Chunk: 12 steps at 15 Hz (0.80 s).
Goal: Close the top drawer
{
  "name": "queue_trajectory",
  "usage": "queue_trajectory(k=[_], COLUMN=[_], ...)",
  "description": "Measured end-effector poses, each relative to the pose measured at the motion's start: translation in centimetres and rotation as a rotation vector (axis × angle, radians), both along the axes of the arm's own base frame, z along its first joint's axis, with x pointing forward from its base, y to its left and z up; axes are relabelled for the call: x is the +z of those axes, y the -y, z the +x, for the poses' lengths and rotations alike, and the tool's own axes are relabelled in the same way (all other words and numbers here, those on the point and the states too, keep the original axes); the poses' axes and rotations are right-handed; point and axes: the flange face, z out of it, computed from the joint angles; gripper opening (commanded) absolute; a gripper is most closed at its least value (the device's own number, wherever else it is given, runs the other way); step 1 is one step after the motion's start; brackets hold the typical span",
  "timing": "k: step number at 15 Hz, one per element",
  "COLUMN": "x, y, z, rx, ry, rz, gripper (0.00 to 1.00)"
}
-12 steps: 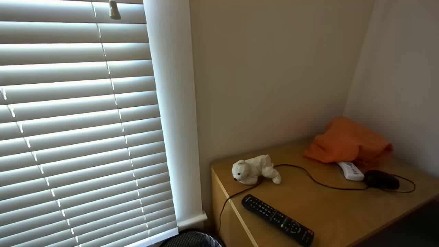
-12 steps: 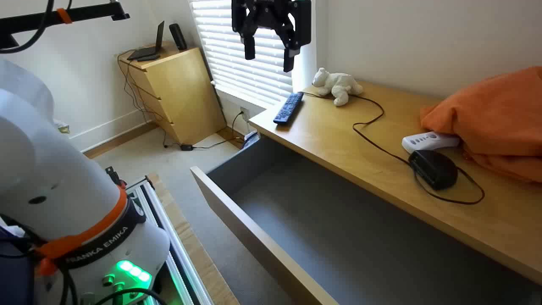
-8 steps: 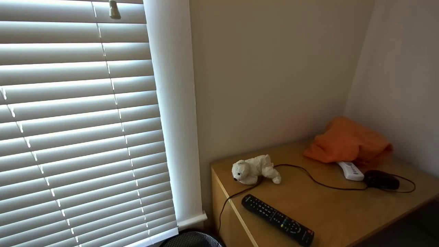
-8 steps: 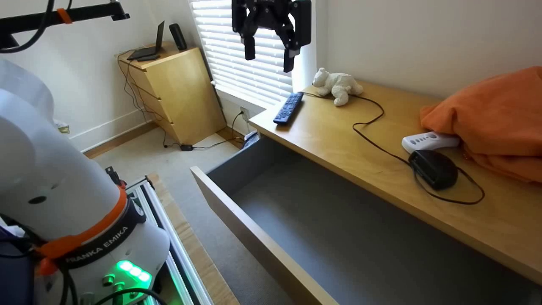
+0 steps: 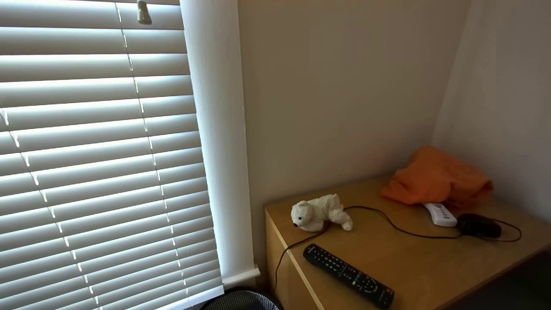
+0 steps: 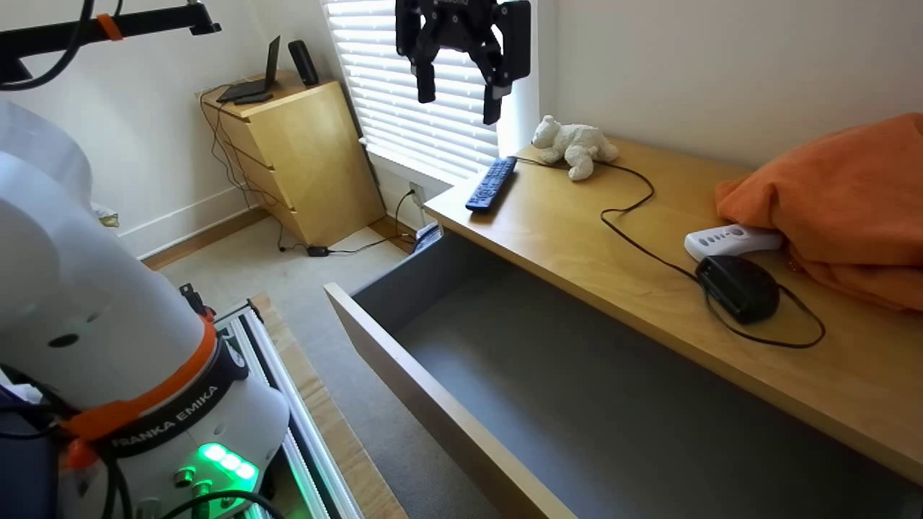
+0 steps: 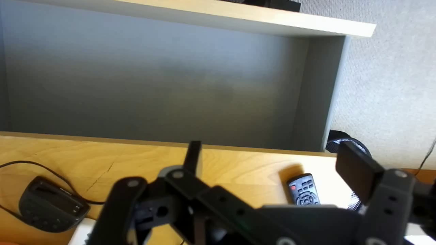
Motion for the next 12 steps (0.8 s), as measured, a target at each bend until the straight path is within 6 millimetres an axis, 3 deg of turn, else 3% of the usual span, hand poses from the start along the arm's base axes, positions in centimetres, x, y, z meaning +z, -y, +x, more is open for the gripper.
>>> queue_trajectory(k=[3, 7, 10, 12], x=[-0.9, -3.0, -5.4, -7.6], y=[2.3, 8.6, 12.7, 14.3], z=[-0.1, -0.7, -1.6, -2.4], rx=[-0.050, -0.154, -0.230, -0.273], ry=[-0.014, 0.002, 0.031, 0.036], rz=[0.007, 0.001, -0.027, -0.049], gripper=[1.00, 1.00, 1.00, 1.00])
